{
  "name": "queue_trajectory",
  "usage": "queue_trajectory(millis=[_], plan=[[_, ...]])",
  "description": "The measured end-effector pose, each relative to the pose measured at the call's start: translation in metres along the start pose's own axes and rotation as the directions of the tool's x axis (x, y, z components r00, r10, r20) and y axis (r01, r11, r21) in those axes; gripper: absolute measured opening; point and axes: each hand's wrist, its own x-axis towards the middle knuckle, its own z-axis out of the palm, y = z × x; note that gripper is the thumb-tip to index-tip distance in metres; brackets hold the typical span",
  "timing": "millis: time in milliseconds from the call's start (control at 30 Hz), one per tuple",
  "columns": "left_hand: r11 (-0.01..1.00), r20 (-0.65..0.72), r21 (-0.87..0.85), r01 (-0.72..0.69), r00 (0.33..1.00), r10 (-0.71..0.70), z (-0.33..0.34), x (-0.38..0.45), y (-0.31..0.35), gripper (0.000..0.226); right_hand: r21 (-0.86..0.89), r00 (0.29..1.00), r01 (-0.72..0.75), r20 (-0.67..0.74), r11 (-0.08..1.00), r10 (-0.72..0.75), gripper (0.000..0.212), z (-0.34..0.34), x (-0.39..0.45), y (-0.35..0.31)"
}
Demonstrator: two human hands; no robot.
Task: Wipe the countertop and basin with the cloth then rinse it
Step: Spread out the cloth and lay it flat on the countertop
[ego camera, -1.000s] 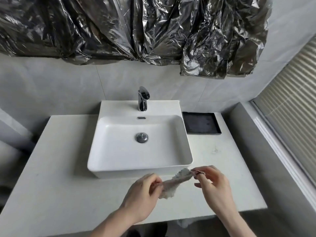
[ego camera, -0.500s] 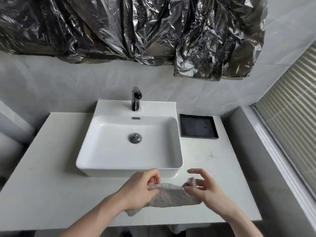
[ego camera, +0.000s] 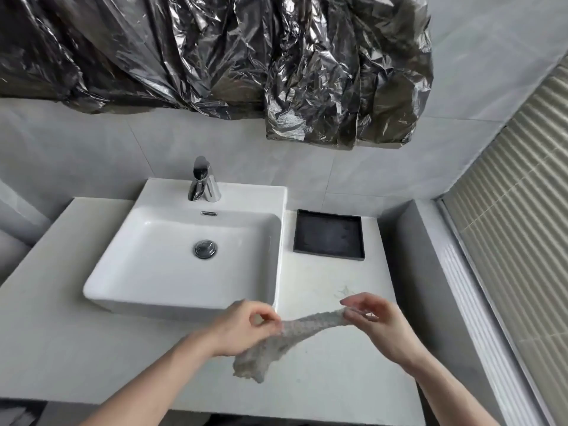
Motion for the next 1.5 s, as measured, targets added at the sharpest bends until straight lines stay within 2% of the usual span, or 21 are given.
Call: queue_trajectory(millis=[67,133,200,233,300,367,500,667,800,867,967,1033,1267,1400,1500], plan=[[0.998,-0.163,-0.001,-0.056,0.985,0.055,0.012,0.011,-0.001,0.009,-0.038,0.999,0.008,-0.041,0.999,-0.009,0.010,-0.011,0.005,0.006],[0.997,-0.230,0.036,-0.061,0.971,0.068,0.024,0.021,0.000,0.013,-0.074,0.998,0.021,-0.055,0.997,-0.025,0.009,-0.019,0.008,0.009],[0.995,-0.217,0.090,-0.051,0.974,0.070,0.039,0.030,0.004,0.007,-0.110,0.998,0.048,-0.031,0.993,-0.051,0.012,-0.021,0.009,0.010],[0.992,-0.192,0.116,-0.056,0.978,0.078,0.049,0.033,0.008,0.012,-0.137,0.998,0.063,-0.013,0.989,-0.065,0.013,-0.020,0.010,0.009],[0.988,-0.114,0.123,-0.090,0.988,0.105,0.068,0.039,0.022,0.035,-0.192,0.996,0.087,0.022,0.978,-0.084,0.012,-0.017,0.012,0.002],[0.993,-0.064,0.065,-0.101,0.992,0.105,0.084,0.046,0.039,0.044,-0.221,0.995,0.094,0.059,0.971,-0.083,0.010,-0.015,0.015,-0.007],[0.996,-0.081,-0.020,-0.092,0.993,0.090,0.101,0.064,0.054,0.028,-0.220,0.987,0.152,0.090,0.963,-0.136,0.015,-0.027,0.024,-0.017],[0.990,-0.160,-0.067,-0.126,0.981,0.114,0.095,0.071,0.051,0.043,-0.292,0.974,0.224,0.109,0.930,-0.200,0.018,-0.040,0.028,-0.020],[0.988,-0.152,0.093,-0.122,0.979,0.135,0.081,0.075,0.046,0.021,-0.304,0.966,0.256,0.120,0.917,-0.230,0.017,-0.043,0.031,-0.019],[0.979,-0.148,0.159,-0.125,0.978,0.149,0.075,0.077,0.042,0.017,-0.316,0.963,0.268,0.117,0.910,-0.243,0.017,-0.043,0.034,-0.018],[0.917,-0.118,0.356,-0.181,0.964,0.236,0.065,0.083,0.031,0.007,-0.315,0.962,0.272,0.077,0.909,-0.261,0.017,-0.046,0.038,-0.016],[0.866,-0.087,0.458,-0.200,0.960,0.268,0.058,0.088,0.025,0.008,-0.324,0.960,0.276,0.053,0.905,-0.274,0.018,-0.053,0.043,-0.014],[0.834,-0.245,0.496,-0.244,0.882,0.403,0.034,0.107,0.034,0.016,-0.345,0.958,0.245,-0.060,0.906,-0.282,0.018,-0.086,0.049,0.010],[0.812,-0.140,0.498,-0.305,0.896,0.422,0.051,0.103,0.023,0.018,-0.381,0.980,0.159,-0.055,0.911,-0.194,0.020,-0.089,0.041,0.049],[0.809,-0.017,0.504,-0.301,0.934,0.358,0.082,0.097,-0.001,0.011,-0.416,0.995,0.063,-0.045,0.907,-0.090,0.022,-0.077,0.031,0.090]])
